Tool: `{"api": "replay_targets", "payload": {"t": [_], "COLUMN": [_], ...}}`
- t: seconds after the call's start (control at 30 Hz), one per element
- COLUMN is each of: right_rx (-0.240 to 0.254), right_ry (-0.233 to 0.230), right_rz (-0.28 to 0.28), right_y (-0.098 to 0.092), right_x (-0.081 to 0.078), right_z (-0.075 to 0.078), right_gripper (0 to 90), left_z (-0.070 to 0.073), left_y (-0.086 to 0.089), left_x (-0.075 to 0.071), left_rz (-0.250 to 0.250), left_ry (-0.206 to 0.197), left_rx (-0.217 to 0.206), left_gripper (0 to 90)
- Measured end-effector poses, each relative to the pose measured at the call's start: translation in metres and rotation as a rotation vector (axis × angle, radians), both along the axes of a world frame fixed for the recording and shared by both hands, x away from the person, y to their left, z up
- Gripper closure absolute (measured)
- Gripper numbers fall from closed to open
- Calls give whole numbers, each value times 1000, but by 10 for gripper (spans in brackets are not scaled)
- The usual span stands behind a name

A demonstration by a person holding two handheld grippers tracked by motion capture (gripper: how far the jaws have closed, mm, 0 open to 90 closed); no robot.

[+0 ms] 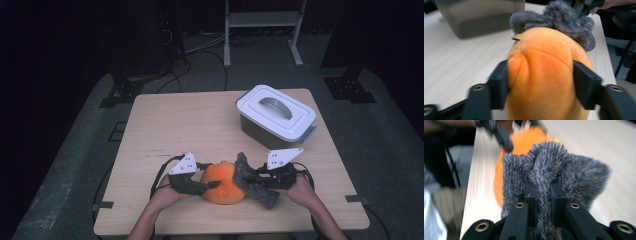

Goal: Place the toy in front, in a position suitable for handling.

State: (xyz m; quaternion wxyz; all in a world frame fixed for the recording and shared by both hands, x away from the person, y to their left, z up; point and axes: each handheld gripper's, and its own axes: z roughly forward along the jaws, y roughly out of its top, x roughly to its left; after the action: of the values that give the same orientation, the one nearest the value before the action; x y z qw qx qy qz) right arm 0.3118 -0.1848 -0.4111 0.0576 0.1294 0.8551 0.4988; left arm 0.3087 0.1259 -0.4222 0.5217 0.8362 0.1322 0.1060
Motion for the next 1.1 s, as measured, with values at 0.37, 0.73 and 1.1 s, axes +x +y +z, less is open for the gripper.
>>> {"api": "replay_targets", "payload": {"t": [0.37, 0.73, 1.1], "right_rx": [-13, 64, -1], "right_ry": [-9, -19, 2], "right_rz": [17, 15, 75], "right_y": [6, 1, 4], "right_x": [1, -1, -2], "right_z": [-6, 10, 1], "right_gripper": [787, 787, 787], "left_z": [0, 2, -4], "left_y": [-7, -12, -17], "left_x": [0, -8, -7], "left_rz": [1, -91, -84], "left_ry": [2, -23, 11], "left_rx": [-15, 15, 26], "left_gripper": [205, 341, 343]}}
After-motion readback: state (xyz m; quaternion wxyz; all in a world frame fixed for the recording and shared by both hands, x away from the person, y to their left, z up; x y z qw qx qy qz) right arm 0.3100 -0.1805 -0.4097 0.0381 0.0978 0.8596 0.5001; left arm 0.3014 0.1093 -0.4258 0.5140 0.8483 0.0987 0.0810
